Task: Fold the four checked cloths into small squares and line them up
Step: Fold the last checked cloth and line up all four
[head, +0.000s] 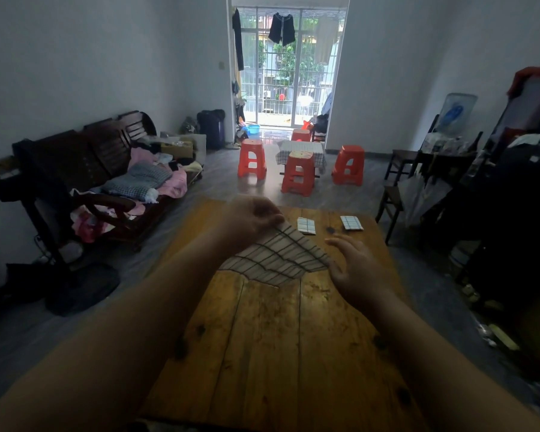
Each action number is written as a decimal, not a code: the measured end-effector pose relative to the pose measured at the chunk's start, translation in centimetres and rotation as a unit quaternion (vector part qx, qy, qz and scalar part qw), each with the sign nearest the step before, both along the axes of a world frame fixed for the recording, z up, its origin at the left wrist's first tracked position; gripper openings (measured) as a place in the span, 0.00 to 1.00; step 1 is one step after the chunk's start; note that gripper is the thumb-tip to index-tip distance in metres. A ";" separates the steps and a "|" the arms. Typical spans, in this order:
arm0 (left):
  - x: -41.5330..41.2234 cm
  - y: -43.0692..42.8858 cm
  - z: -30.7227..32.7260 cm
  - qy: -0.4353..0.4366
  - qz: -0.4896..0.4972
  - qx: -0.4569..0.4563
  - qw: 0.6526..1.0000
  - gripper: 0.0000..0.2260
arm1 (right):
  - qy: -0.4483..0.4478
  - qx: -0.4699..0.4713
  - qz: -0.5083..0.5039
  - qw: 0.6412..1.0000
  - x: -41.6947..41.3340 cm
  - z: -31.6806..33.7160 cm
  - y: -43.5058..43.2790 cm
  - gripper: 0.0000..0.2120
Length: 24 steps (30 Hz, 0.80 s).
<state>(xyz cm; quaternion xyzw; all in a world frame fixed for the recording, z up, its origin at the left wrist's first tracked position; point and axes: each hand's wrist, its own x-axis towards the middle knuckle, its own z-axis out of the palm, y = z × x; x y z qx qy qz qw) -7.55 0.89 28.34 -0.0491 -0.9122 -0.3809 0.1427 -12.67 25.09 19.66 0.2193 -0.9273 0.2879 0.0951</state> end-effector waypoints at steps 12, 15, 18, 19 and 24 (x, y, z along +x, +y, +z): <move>-0.1 1.0 -1.5 -0.101 -0.039 -0.059 0.992 0.01 | -0.057 -0.020 0.115 0.991 1.5 0.5 -3.0 0.04; -0.1 1.4 -2.4 -0.135 -0.072 -0.086 0.984 0.02 | -0.072 -0.014 0.113 0.991 1.4 0.0 -3.0 0.04; -0.4 1.5 -3.4 -0.135 -0.062 -0.113 0.982 0.02 | -0.088 -0.009 0.114 0.990 1.2 -0.4 -2.8 0.04; -0.5 1.5 -3.6 -0.137 -0.057 -0.110 0.983 0.02 | -0.097 -0.011 0.115 0.989 1.1 -0.6 -2.7 0.04; -1.1 -0.3 -3.9 -0.146 -0.031 -0.056 0.987 0.04 | -0.128 -0.033 0.110 0.985 0.8 -1.3 -1.4 0.04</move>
